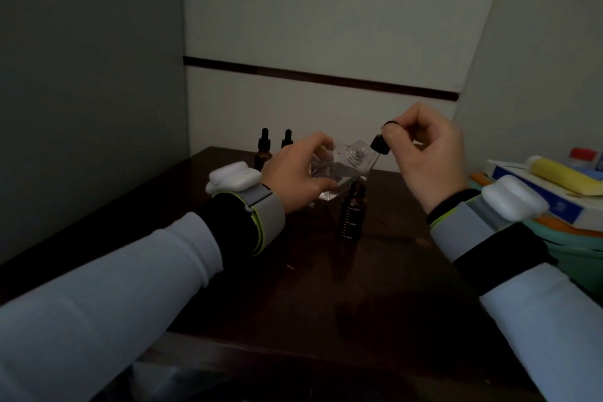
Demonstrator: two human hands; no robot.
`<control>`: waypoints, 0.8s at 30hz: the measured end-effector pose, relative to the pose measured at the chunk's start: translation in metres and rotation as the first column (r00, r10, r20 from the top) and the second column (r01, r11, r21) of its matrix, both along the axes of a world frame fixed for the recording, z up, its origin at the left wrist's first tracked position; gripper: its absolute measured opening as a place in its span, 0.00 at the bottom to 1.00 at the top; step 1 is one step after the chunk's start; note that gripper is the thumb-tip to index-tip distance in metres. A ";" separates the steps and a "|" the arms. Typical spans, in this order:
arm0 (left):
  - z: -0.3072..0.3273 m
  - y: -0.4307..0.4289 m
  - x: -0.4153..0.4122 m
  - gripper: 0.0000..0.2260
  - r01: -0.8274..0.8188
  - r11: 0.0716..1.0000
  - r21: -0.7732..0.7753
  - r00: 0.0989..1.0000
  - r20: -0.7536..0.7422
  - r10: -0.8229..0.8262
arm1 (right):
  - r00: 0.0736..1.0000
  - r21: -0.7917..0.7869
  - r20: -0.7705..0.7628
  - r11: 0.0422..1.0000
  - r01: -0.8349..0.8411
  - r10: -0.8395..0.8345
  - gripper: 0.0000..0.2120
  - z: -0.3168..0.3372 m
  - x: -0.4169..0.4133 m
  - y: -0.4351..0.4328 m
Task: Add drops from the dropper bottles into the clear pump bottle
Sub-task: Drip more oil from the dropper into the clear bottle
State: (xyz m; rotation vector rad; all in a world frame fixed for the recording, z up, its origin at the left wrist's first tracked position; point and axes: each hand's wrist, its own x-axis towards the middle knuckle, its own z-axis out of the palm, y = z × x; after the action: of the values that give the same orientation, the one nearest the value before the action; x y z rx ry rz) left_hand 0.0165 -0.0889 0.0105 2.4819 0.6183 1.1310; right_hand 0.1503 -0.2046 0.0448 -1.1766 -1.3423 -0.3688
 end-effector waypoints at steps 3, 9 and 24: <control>0.000 0.000 0.000 0.21 0.000 1.000 0.005 1.000 0.000 0.000 | 1.000 -0.010 0.004 1.000 -0.022 0.022 0.10 -0.001 -0.001 0.001; 0.001 0.000 0.000 0.21 0.001 1.000 0.003 1.000 -0.003 -0.001 | 0.999 -0.012 0.003 0.999 -0.035 0.035 0.10 0.000 -0.002 0.000; 0.001 -0.004 -0.001 0.21 0.012 1.000 -0.002 1.000 -0.008 -0.012 | 1.000 0.027 0.015 1.000 -0.014 0.013 0.10 0.001 -0.002 -0.001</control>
State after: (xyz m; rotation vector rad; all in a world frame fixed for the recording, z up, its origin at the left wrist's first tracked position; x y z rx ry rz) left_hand 0.0152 -0.0925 0.0116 2.4870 0.6060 1.1159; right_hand 0.1478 -0.2059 0.0453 -1.1438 -1.3533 -0.3853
